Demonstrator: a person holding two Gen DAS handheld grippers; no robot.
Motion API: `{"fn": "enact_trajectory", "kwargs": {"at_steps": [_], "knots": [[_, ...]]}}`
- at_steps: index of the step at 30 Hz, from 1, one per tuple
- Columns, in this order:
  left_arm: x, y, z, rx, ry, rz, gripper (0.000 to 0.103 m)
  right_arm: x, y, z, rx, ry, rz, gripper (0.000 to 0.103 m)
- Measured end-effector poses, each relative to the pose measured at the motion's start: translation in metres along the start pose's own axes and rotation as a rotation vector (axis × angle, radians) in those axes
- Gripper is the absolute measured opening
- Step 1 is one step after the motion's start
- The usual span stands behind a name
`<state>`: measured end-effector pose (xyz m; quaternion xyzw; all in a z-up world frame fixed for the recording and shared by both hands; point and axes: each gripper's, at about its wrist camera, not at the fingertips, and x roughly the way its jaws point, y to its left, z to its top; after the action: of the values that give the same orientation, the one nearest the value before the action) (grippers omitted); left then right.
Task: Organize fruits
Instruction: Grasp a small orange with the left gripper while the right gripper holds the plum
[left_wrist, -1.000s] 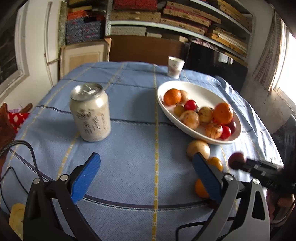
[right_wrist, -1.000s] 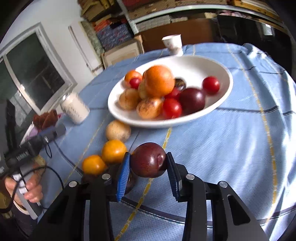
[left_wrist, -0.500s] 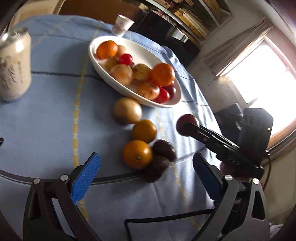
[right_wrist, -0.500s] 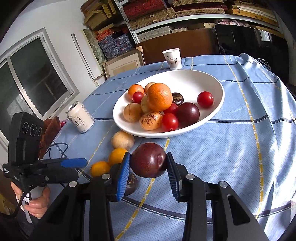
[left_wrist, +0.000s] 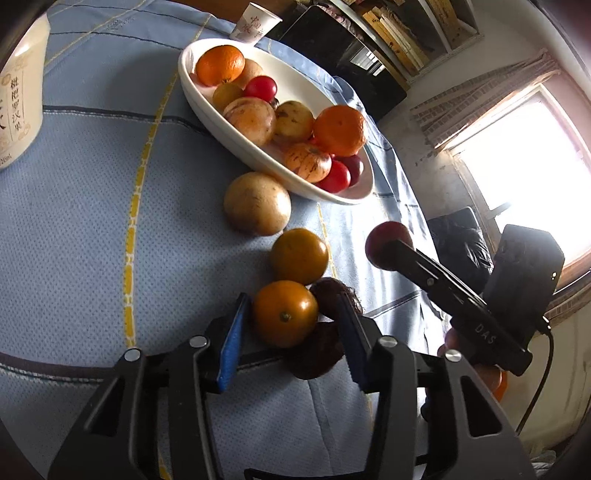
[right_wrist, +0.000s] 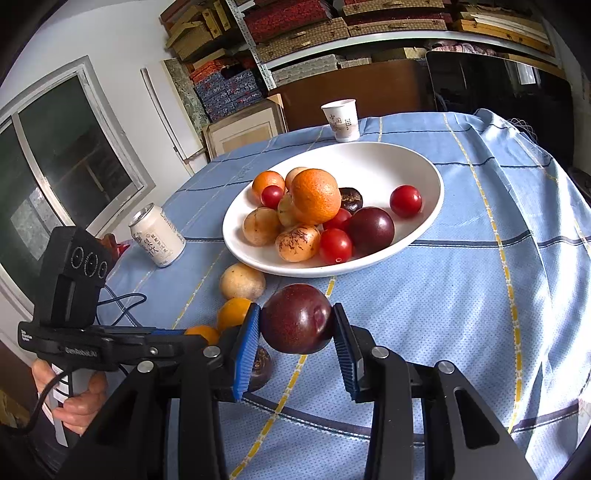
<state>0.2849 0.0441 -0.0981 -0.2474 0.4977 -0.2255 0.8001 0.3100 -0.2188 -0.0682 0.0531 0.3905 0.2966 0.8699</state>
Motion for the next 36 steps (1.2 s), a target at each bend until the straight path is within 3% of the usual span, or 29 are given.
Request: {"fn": "enact_trajectory", "kwargs": {"at_steps": [3,8,14,28,32,36], "knots": [[0.002,-0.002,0.0,0.003,0.006,0.008,0.037,0.0,-0.001,0.0,0.003,0.002,-0.004,0.04],[0.001,-0.001,-0.002,-0.006,-0.002,0.013,0.036,0.0,-0.003,0.001,0.006,0.002,-0.005,0.04],[-0.004,-0.019,-0.012,0.094,-0.045,0.119,0.036,0.0,-0.004,0.0,0.004,-0.002,-0.005,0.039],[0.001,-0.036,-0.017,0.214,-0.066,0.232,0.037,0.0,-0.004,-0.001,0.005,0.0,-0.011,0.039],[0.005,-0.037,-0.019,0.221,-0.068,0.277,0.046,0.0,-0.004,-0.001,0.004,-0.001,-0.012,0.039],[0.006,-0.038,-0.02,0.236,-0.078,0.285,0.044,0.0,-0.003,0.0,-0.001,-0.003,-0.013,0.04]]}}
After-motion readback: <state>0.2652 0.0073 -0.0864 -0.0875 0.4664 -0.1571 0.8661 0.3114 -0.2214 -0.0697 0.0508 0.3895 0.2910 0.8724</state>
